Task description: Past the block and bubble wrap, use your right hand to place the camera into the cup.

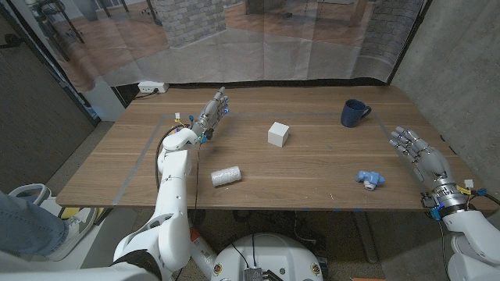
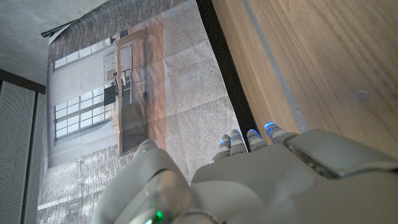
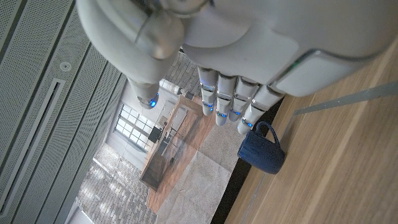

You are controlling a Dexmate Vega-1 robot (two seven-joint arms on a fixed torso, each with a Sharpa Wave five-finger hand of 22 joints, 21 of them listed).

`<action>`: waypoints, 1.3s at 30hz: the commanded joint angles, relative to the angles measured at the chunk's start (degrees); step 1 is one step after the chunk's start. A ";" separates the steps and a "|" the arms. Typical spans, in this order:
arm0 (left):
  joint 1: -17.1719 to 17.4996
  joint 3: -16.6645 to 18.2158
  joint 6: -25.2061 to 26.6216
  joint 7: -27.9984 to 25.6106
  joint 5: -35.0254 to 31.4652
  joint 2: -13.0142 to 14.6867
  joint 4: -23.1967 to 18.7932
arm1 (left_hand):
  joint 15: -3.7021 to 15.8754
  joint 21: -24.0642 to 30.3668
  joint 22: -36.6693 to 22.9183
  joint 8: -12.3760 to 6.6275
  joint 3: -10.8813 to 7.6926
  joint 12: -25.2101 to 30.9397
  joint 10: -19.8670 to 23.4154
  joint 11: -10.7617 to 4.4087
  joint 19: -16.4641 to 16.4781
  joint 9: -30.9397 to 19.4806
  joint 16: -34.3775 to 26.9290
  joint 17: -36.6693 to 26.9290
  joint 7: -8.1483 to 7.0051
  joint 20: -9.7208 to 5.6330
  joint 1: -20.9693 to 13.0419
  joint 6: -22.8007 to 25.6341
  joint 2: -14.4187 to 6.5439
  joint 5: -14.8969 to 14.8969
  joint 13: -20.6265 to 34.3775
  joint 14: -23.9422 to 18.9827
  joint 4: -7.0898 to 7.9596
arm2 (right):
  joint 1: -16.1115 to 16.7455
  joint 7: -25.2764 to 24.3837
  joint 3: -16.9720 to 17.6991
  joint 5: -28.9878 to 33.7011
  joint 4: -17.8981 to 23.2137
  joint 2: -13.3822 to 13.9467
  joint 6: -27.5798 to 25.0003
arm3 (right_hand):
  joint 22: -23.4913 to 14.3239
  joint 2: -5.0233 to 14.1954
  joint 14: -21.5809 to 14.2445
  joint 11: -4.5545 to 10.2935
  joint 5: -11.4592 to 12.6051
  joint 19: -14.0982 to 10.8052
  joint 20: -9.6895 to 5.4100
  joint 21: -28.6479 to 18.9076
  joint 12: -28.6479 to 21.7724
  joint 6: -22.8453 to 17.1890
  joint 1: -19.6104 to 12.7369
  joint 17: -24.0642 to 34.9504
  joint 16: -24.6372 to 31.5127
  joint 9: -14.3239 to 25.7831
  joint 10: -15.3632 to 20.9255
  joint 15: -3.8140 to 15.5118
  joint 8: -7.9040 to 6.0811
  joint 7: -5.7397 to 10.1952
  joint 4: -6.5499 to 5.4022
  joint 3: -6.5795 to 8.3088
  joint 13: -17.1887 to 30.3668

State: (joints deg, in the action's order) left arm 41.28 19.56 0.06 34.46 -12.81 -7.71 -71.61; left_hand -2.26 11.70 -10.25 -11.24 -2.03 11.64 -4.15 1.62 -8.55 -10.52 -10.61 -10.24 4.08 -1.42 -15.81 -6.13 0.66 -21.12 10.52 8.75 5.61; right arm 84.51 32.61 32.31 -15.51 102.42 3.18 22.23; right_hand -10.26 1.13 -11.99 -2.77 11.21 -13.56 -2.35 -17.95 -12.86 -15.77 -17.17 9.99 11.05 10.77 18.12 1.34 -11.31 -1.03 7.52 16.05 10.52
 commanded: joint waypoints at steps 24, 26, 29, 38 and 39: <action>-1.95 -0.86 0.05 0.25 -0.27 0.24 2.00 | 0.08 -0.20 -0.16 -0.03 0.68 0.00 -0.50 -0.18 -0.26 -0.26 -0.14 -0.29 -0.01 0.53 -0.57 -0.26 -0.42 0.10 0.23 0.07 0.04 | 2.43 0.68 0.96 1.55 1.41 -0.44 4.37 | -0.16 0.36 -0.66 0.15 0.03 -0.57 -1.63 0.39 0.06 -0.37 -1.04 0.27 -0.24 0.23 0.60 -0.09 -0.20 0.05 0.36 0.16 0.14; -1.91 -0.84 0.14 0.21 -0.27 0.20 1.93 | 0.07 -0.19 -0.16 -0.06 0.70 0.00 -0.48 -0.13 -0.25 -0.26 -0.14 -0.29 0.05 0.55 -0.58 -0.19 -0.43 0.10 0.23 0.06 0.04 | 2.49 1.07 1.07 1.74 1.06 -0.14 5.33 | -0.16 0.36 -0.66 0.23 0.04 -0.61 -1.65 0.42 0.09 -0.34 -1.12 0.26 -0.25 0.23 0.53 -0.12 -0.18 0.03 0.40 0.18 0.14; -1.82 -0.87 0.29 0.17 -0.33 0.18 1.68 | 0.06 -0.19 -0.16 -0.07 0.74 0.02 -0.45 -0.09 -0.26 -0.26 -0.14 -0.29 0.04 0.58 -0.62 -0.18 -0.46 0.11 0.23 0.08 0.03 | 2.78 0.89 1.17 1.83 1.38 -0.21 5.29 | -0.16 0.43 -0.75 0.21 0.06 -0.73 -1.65 0.45 0.10 -0.36 -1.33 0.25 -0.23 0.23 0.56 0.00 -0.18 0.03 0.48 0.25 0.14; -1.78 -1.12 0.34 0.18 -0.34 -0.06 1.08 | 0.07 -0.19 -0.16 -0.09 0.81 0.00 -0.49 -0.06 -0.26 -0.26 -0.14 -0.30 0.06 0.56 -0.68 -0.11 -0.52 0.13 0.23 0.05 0.03 | 3.21 0.88 1.43 3.13 1.02 -0.12 8.61 | -0.16 0.67 -0.92 0.29 0.13 -1.05 -1.55 0.55 0.18 -0.28 -2.07 0.22 -0.22 0.23 0.46 0.05 -0.13 0.03 0.76 0.51 0.14; -1.81 -1.17 0.29 0.17 -0.35 -0.08 1.09 | 0.06 -0.19 -0.16 -0.09 0.82 0.01 -0.48 -0.06 -0.26 -0.26 -0.15 -0.30 0.03 0.58 -0.68 -0.13 -0.53 0.13 0.23 0.05 0.03 | 3.23 0.98 1.42 3.22 0.90 -0.03 9.01 | -0.15 0.68 -0.92 0.30 0.13 -1.08 -1.57 0.55 0.21 -0.27 -2.13 0.21 -0.23 0.23 0.41 0.06 -0.12 0.04 0.78 0.53 0.14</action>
State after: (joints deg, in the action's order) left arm 39.59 18.67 0.20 34.74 -13.09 -7.55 -70.05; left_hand -2.26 11.70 -10.25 -11.24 -1.56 11.64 -4.15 1.62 -8.85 -10.52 -10.61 -10.24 4.08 -1.12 -16.03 -6.13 0.44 -21.12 10.51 8.75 5.62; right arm 87.18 33.46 33.48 -13.64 103.61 2.79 27.94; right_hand -10.26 1.97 -12.51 -2.77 11.21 -14.20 -2.36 -17.58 -12.86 -15.77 -18.58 9.99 10.80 10.77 18.12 1.23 -11.31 -1.03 7.94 16.48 10.51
